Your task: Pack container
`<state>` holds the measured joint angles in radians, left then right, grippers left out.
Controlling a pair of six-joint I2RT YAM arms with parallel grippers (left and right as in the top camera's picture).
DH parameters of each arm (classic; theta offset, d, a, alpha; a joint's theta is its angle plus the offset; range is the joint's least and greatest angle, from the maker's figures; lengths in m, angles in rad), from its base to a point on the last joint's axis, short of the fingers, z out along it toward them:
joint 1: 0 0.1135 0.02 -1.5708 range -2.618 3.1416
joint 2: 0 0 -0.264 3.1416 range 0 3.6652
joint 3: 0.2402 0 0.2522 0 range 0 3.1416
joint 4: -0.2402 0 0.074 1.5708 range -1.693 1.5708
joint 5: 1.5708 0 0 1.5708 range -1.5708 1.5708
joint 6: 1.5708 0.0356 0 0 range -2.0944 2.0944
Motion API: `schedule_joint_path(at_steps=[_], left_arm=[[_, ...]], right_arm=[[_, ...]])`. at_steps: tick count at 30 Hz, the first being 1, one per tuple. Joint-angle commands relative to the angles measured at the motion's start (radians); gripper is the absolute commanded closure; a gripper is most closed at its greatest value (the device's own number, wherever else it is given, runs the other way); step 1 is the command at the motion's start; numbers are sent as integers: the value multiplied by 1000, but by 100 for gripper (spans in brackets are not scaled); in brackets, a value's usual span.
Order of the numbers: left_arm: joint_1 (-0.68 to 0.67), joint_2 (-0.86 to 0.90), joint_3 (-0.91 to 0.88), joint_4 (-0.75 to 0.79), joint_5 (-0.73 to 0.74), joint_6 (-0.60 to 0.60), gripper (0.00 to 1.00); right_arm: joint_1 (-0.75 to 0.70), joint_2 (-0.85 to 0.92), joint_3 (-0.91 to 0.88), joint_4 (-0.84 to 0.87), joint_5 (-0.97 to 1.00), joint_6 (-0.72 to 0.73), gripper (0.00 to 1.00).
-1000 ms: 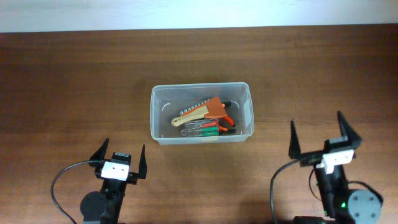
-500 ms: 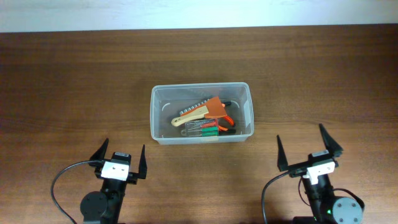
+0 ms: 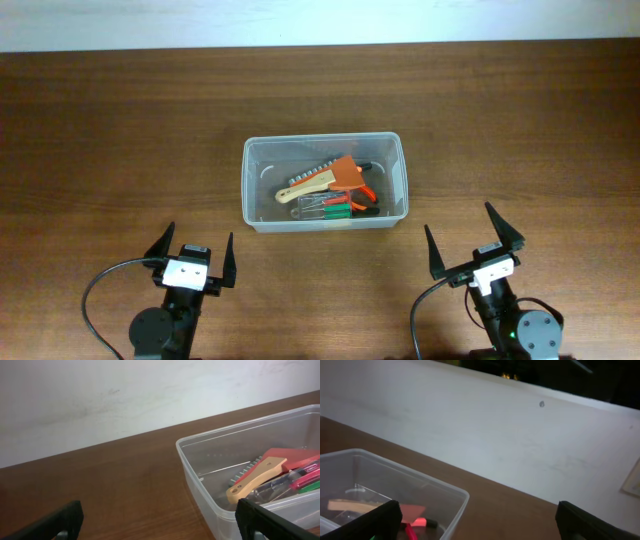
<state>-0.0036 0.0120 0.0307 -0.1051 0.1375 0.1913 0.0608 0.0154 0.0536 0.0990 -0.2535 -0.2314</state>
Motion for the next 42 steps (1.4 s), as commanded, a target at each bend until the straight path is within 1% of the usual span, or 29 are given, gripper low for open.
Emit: schedule_joint_path(at_steps=[1, 8, 18, 42], left_arm=[[-3, -7, -5, -1, -4, 12, 1], [-3, -7, -5, -1, -4, 12, 1], [-3, -7, -5, -1, -4, 12, 1], [-3, -7, -5, -1, -4, 12, 1]], right_arm=[[11, -12, -11, 10, -3, 12, 1], [11, -12, -47, 11, 29, 1, 1], [11, -12, -48, -159, 40, 2, 1], [11, -12, -48, -160, 58, 2, 1]])
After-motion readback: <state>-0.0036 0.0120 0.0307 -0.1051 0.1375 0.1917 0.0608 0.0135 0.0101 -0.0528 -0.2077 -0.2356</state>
